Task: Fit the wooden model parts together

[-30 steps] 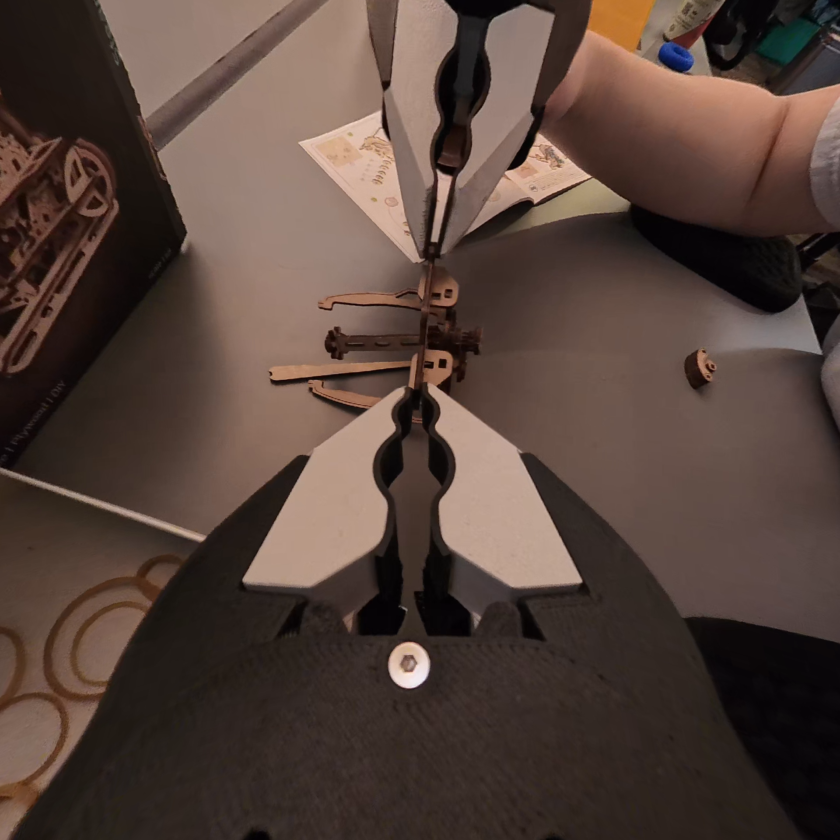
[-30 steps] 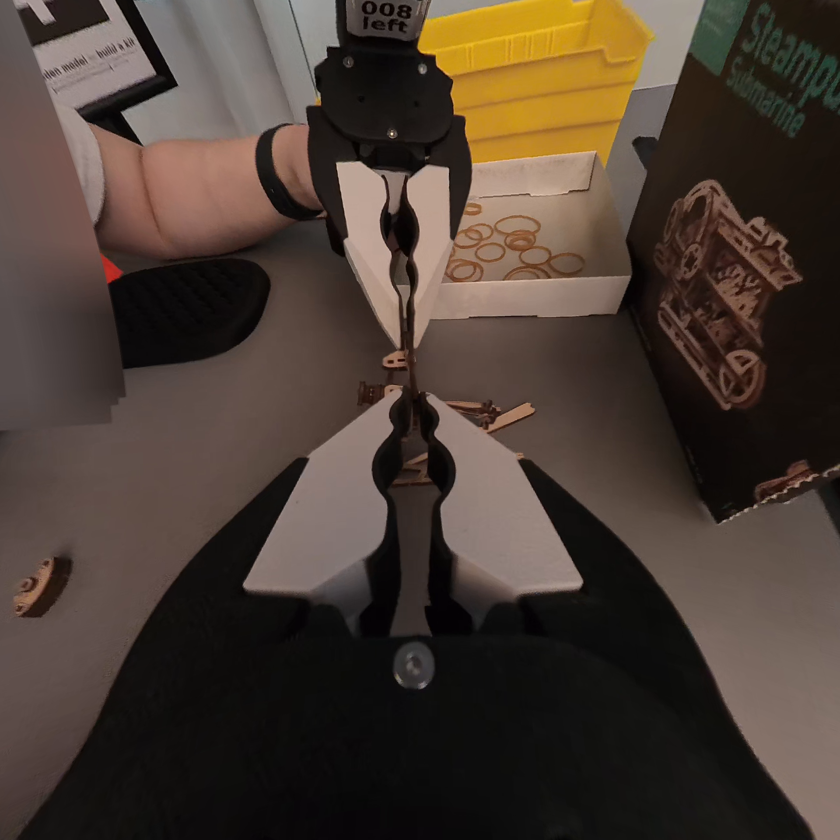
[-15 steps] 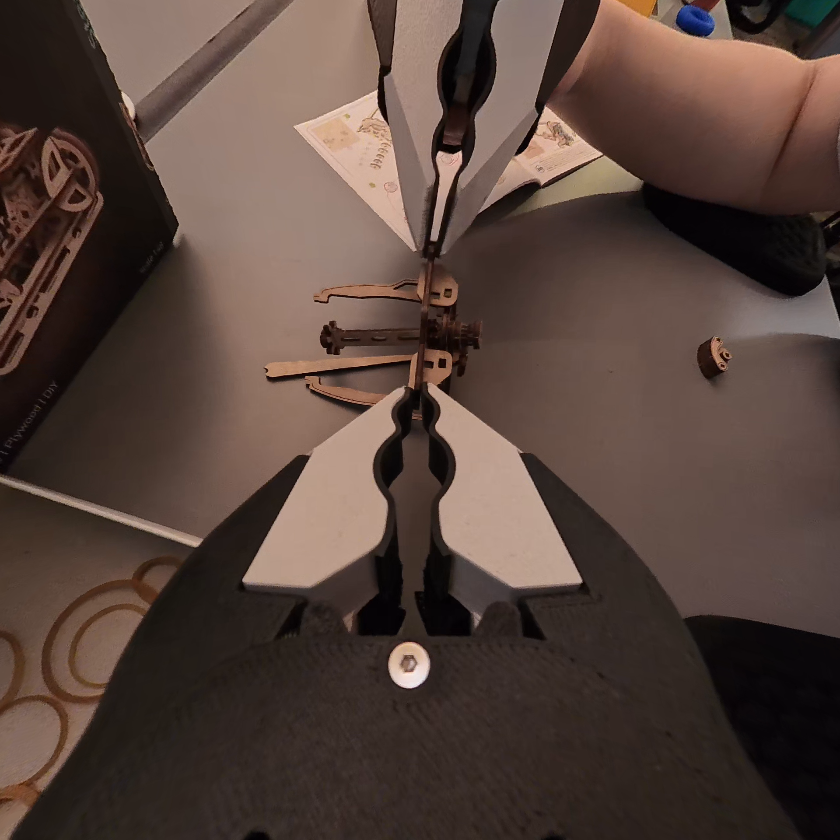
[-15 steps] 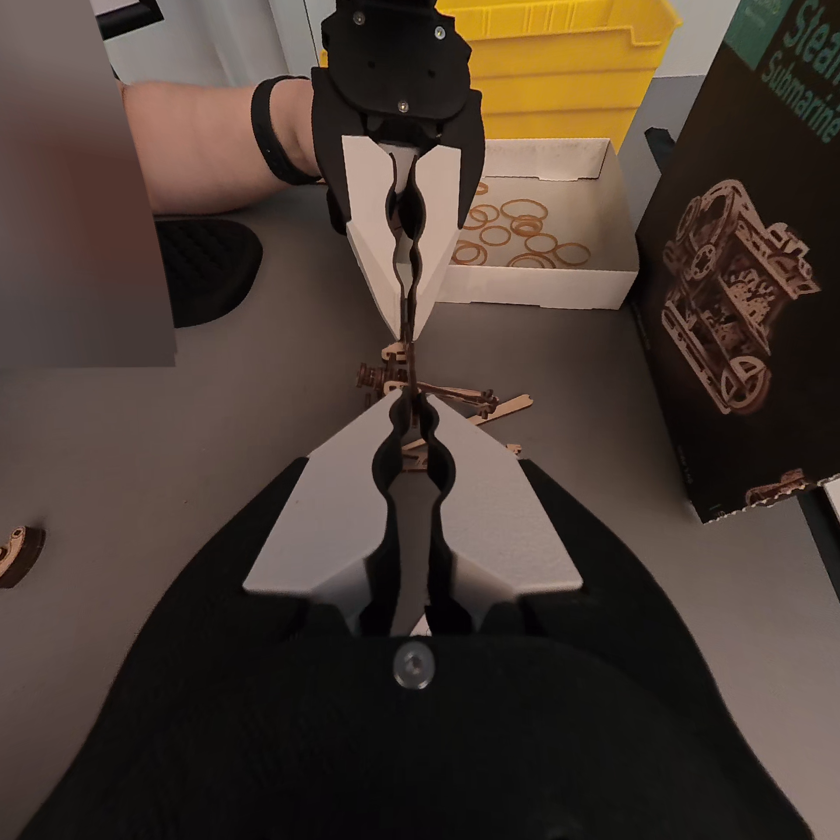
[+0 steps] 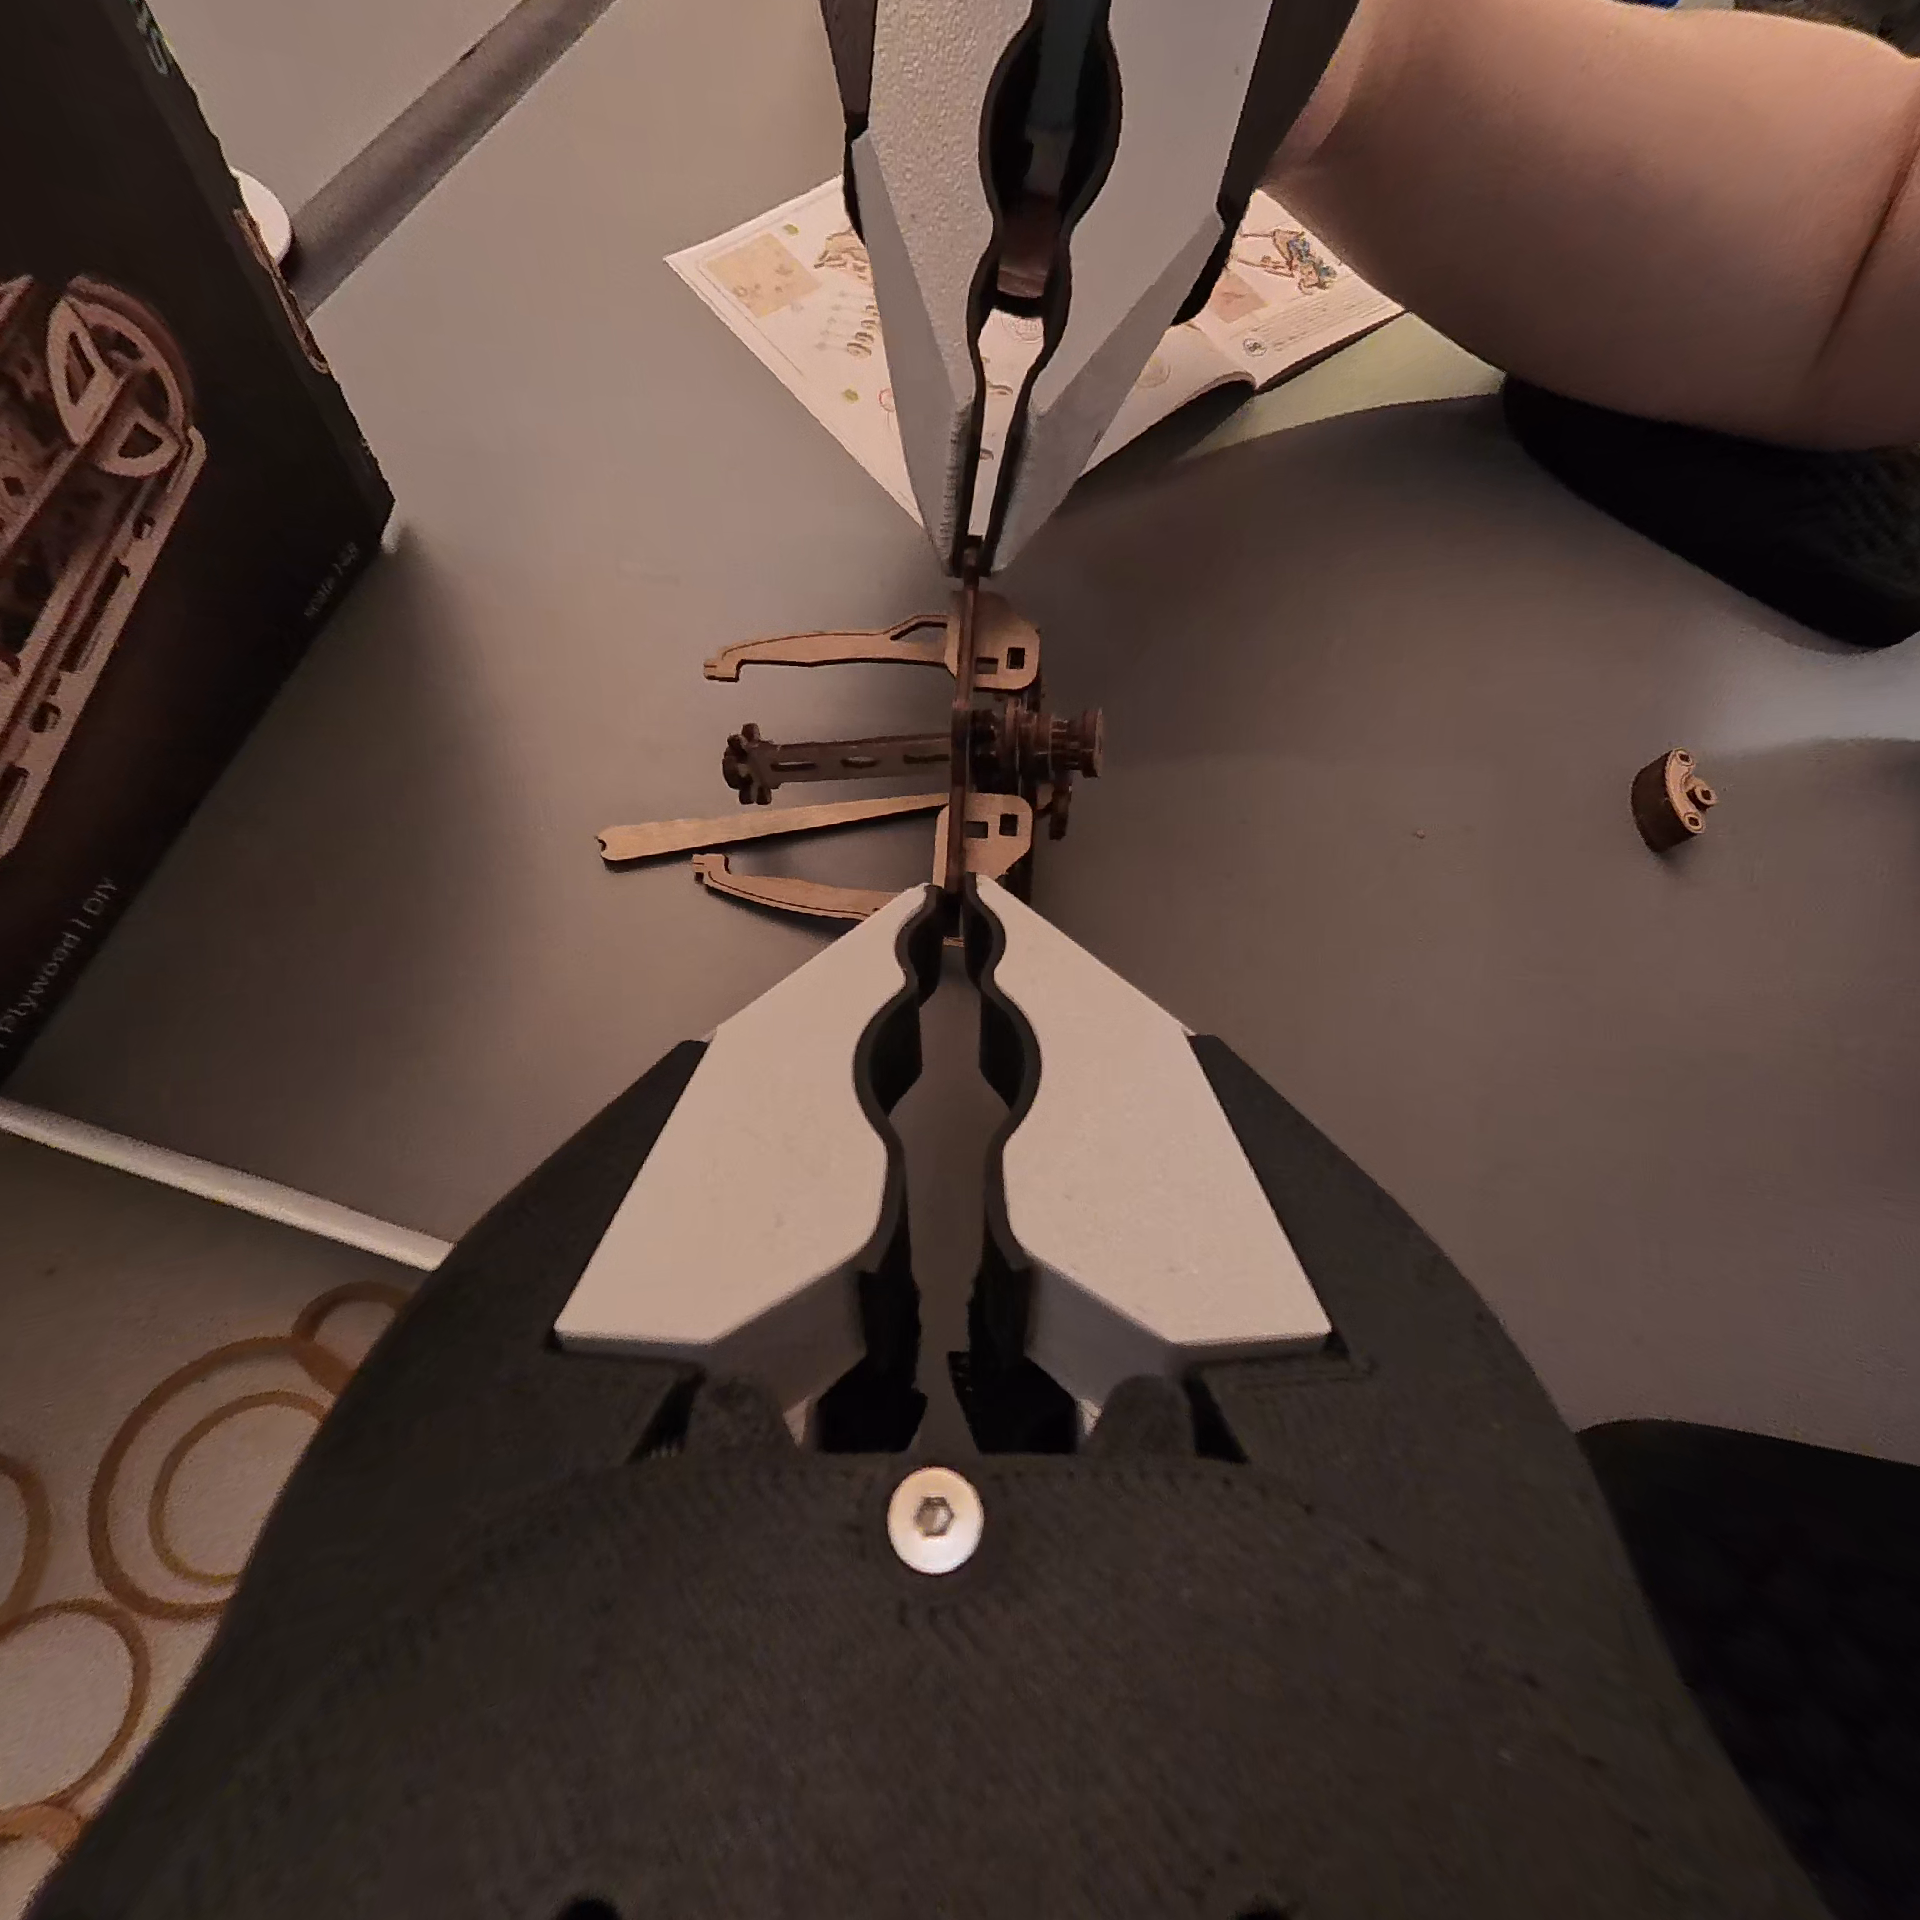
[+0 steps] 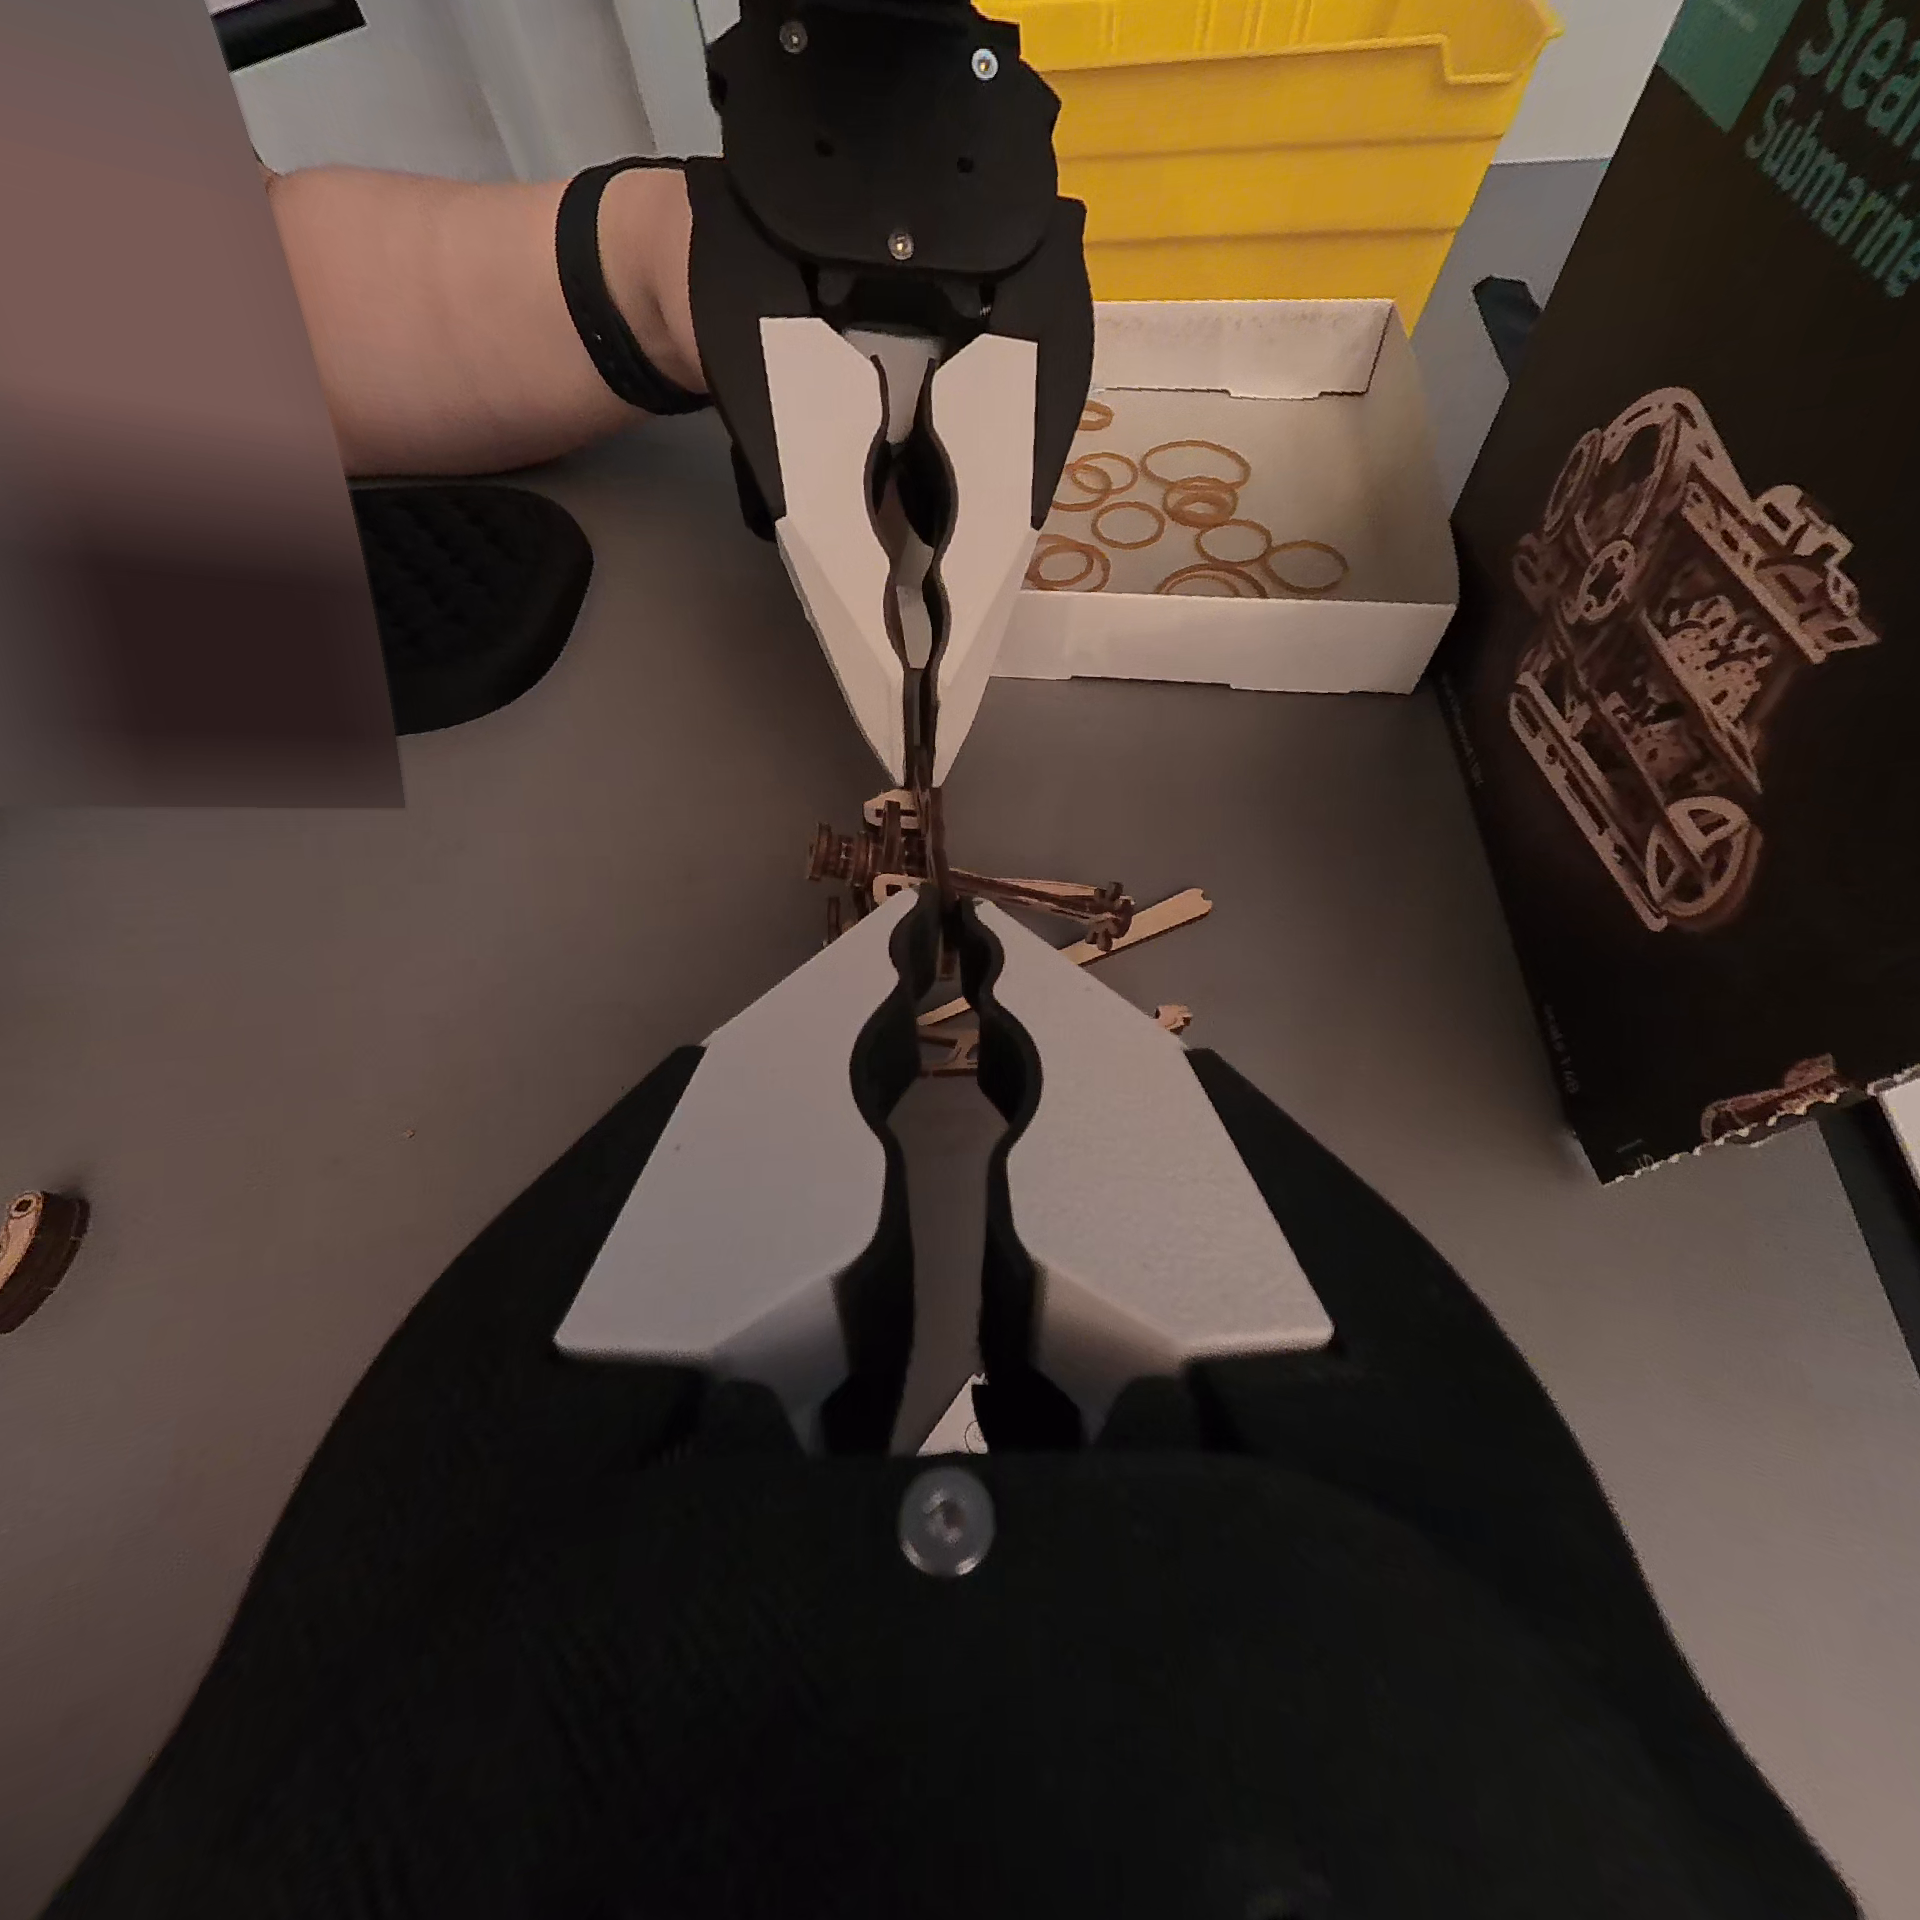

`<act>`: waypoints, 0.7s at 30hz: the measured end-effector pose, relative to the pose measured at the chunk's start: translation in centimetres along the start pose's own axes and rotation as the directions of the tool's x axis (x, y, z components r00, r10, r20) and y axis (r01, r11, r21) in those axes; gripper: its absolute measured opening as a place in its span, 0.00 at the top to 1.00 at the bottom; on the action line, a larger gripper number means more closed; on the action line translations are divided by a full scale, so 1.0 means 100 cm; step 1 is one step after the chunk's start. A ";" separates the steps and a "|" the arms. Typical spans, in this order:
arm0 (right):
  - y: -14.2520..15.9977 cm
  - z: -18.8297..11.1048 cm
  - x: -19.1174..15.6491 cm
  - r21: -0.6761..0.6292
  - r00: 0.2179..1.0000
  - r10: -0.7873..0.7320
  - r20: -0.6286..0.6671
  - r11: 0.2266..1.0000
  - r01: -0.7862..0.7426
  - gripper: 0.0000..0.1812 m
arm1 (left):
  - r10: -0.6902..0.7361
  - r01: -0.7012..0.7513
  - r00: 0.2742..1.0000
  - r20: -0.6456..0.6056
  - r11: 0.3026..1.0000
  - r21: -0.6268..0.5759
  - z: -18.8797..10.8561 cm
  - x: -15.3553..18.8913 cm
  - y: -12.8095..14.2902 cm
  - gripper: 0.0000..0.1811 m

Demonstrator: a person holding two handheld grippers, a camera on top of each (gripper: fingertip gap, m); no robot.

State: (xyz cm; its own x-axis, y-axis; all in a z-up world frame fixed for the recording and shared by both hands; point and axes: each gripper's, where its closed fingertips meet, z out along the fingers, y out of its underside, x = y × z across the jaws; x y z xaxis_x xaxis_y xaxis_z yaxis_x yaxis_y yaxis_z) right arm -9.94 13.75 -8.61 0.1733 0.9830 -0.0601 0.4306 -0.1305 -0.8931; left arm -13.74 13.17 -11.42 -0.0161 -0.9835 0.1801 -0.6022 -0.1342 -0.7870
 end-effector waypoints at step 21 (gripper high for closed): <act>0.003 0.014 -0.024 -0.236 0.780 -0.619 -0.089 0.774 0.587 0.92 | -0.002 0.002 1.000 0.005 1.000 -0.012 0.004 0.002 -0.001 1.00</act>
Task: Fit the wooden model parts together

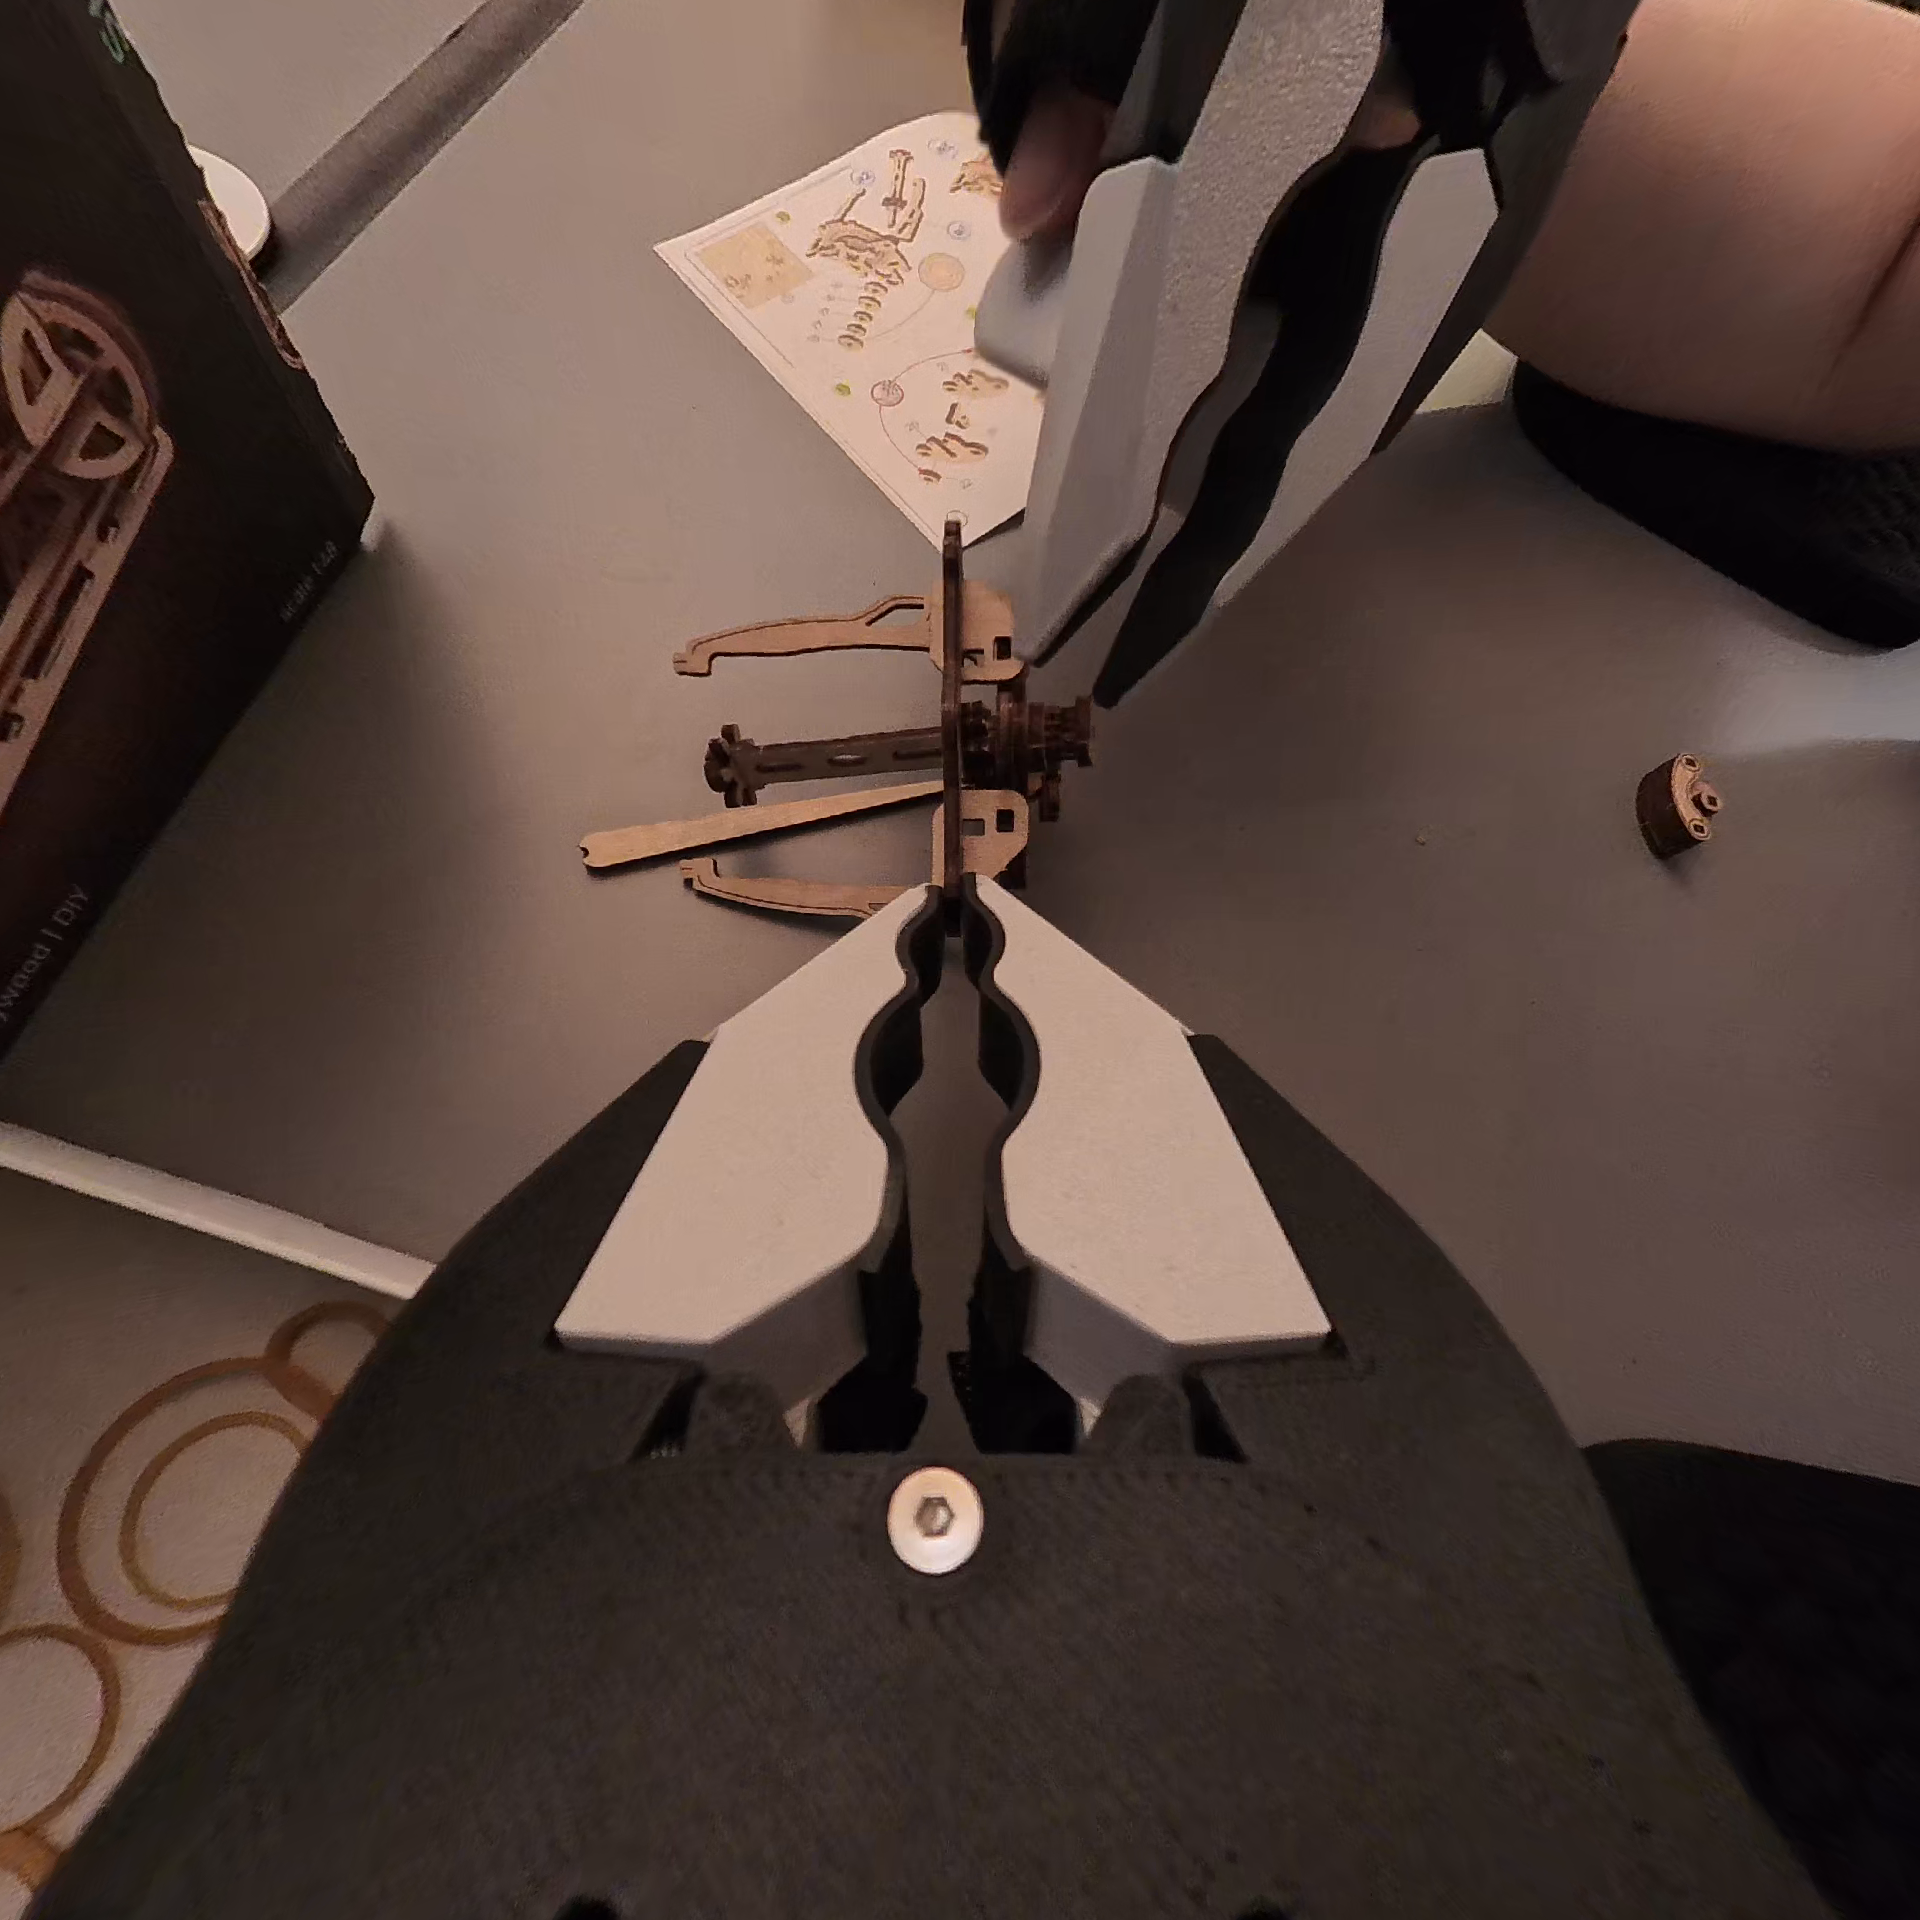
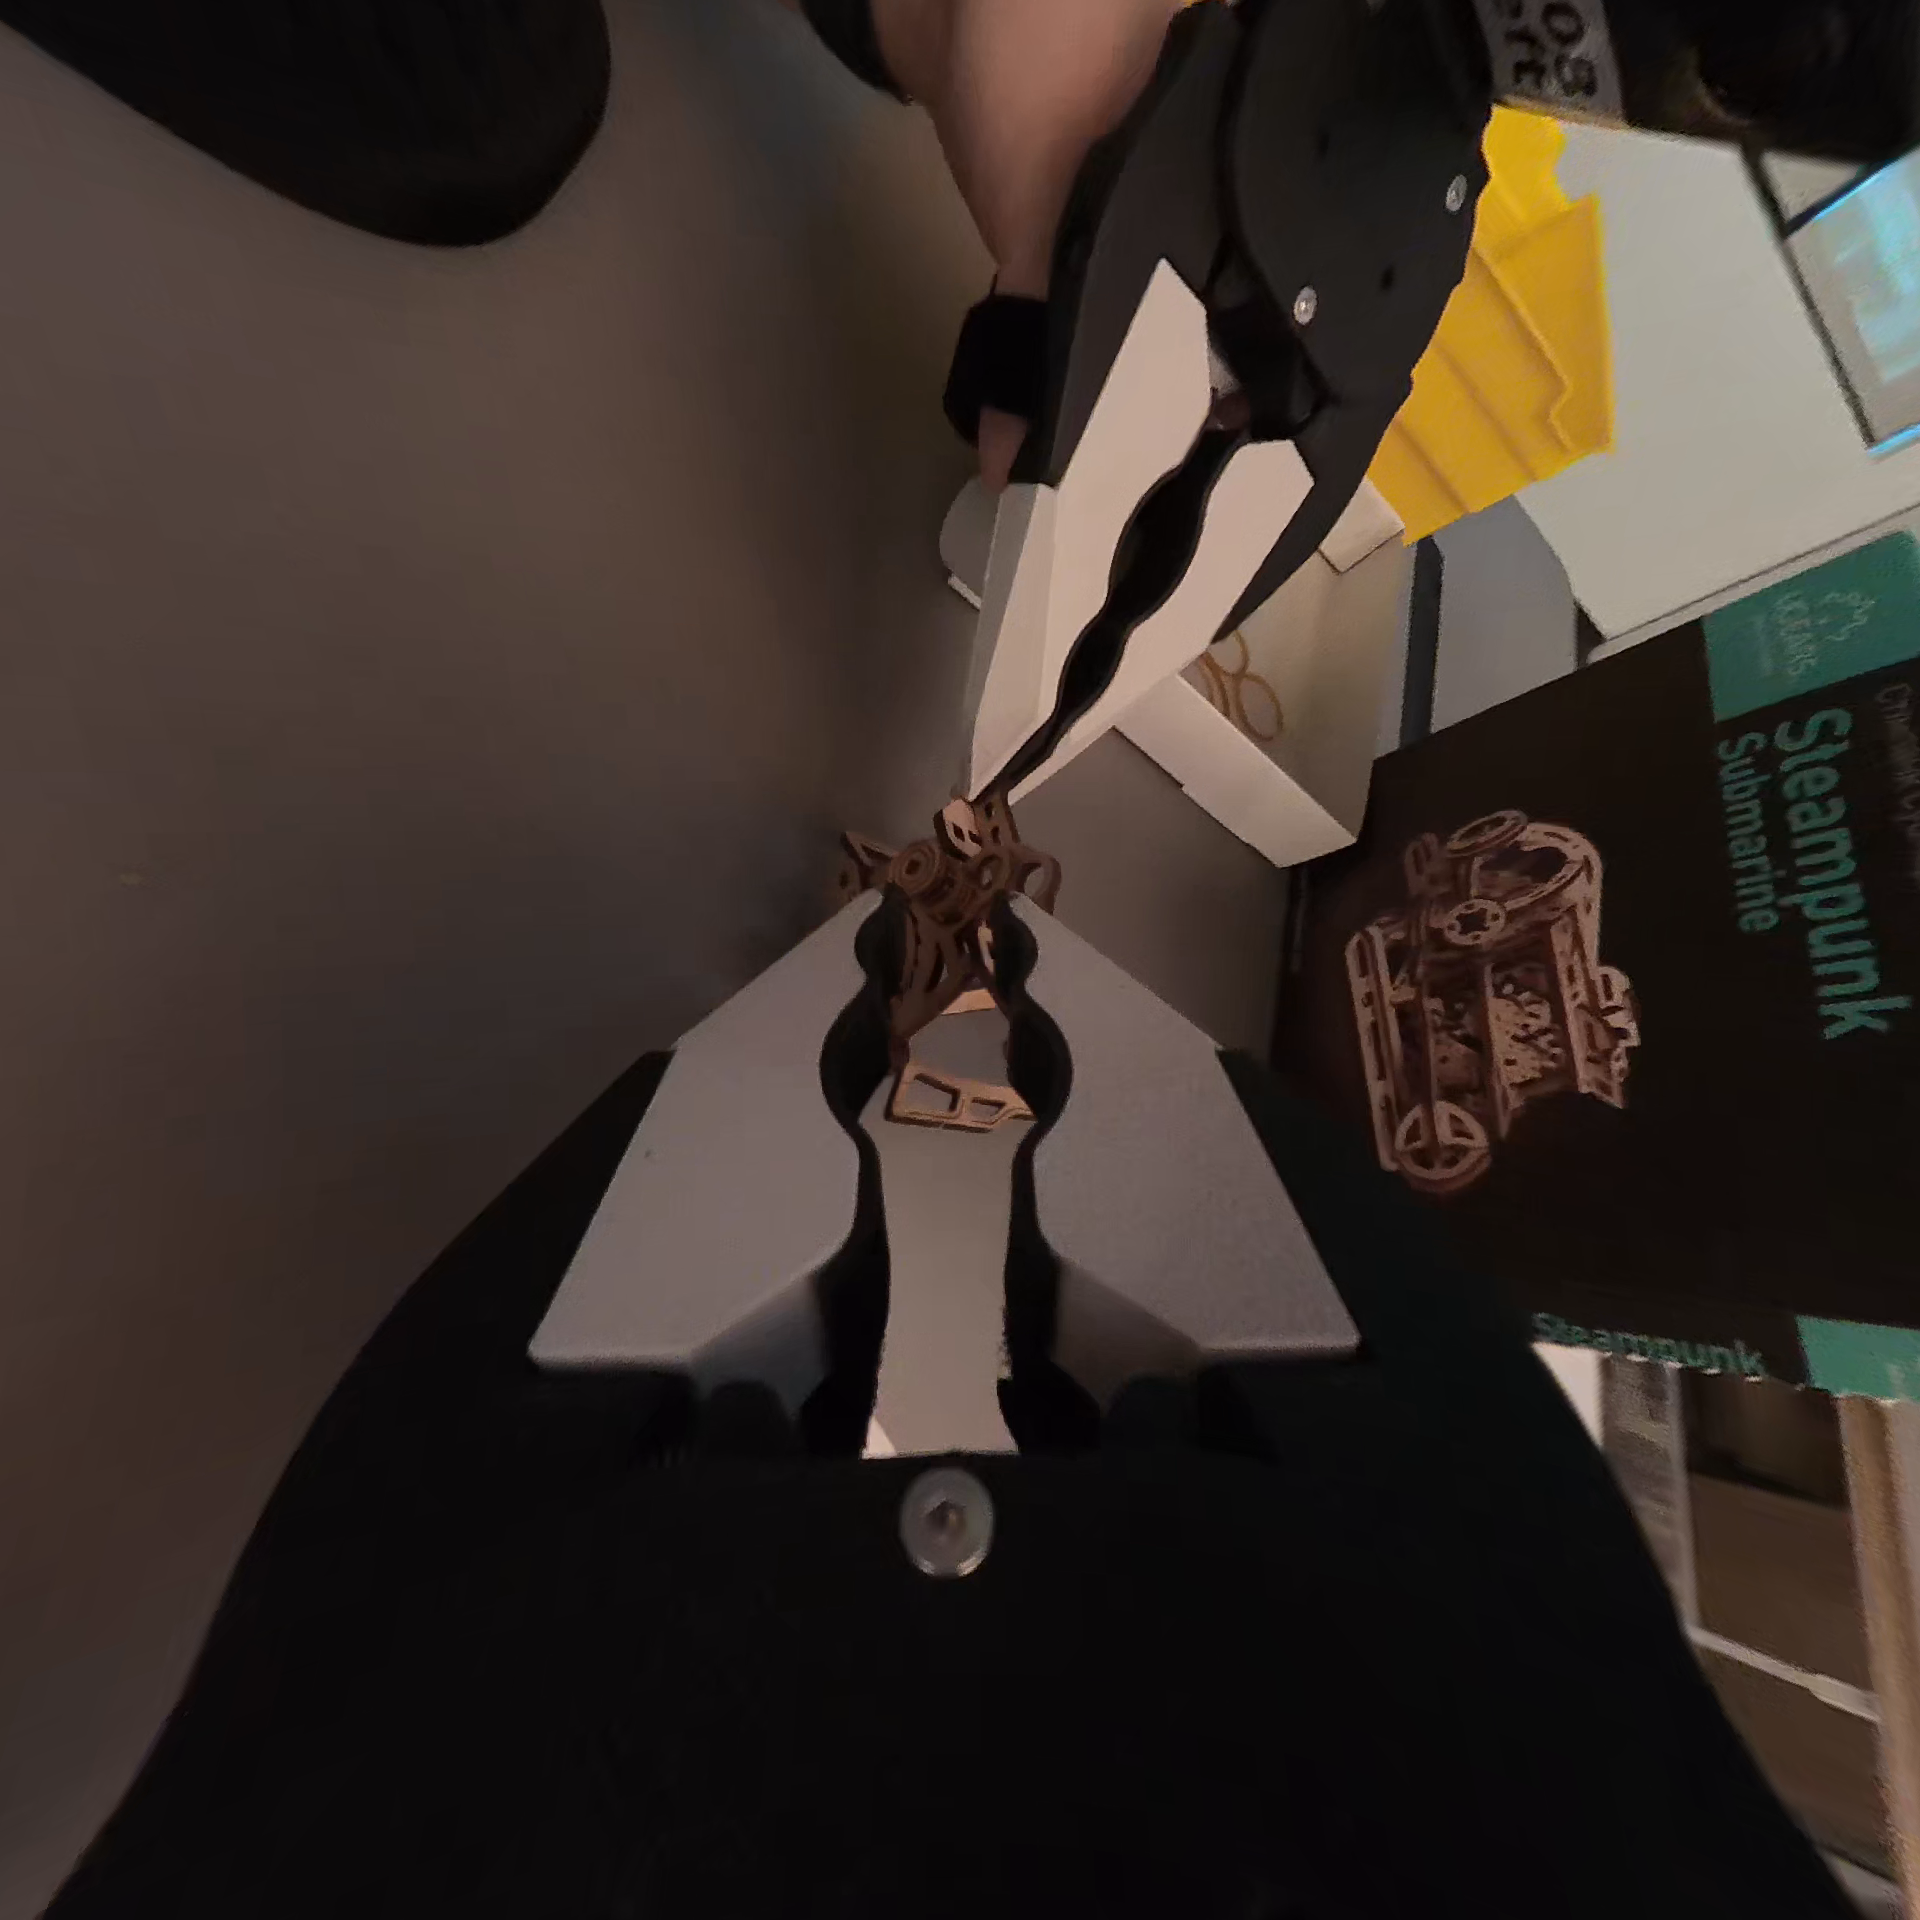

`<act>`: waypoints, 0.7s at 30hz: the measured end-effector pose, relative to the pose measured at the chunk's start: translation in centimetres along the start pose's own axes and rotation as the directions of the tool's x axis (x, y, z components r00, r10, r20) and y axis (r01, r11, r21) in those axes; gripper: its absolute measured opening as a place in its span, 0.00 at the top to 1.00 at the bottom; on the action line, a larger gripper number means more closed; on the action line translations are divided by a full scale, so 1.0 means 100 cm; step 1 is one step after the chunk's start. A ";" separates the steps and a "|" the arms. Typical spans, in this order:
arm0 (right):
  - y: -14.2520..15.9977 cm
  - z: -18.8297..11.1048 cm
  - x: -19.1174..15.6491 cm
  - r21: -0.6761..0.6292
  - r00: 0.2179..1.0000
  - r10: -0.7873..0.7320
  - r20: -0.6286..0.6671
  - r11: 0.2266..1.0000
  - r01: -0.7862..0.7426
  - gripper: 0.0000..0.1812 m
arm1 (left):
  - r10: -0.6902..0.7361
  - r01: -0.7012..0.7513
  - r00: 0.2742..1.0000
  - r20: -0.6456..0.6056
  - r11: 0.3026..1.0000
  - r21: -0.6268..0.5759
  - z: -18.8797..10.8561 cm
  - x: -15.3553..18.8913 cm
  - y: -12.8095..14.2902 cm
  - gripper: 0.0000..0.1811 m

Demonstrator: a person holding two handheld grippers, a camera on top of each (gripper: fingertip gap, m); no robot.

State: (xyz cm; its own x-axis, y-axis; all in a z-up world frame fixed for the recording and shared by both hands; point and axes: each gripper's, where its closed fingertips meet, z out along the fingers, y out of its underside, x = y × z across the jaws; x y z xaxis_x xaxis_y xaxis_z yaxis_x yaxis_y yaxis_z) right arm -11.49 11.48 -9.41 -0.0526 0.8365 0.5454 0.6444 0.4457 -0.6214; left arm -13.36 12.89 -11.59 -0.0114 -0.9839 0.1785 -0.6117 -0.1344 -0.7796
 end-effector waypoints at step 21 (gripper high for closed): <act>-0.015 -0.011 0.025 0.132 0.954 0.301 -0.011 0.946 -0.297 1.00 | 0.018 -0.018 1.000 0.009 1.000 -0.017 0.004 0.004 -0.001 1.00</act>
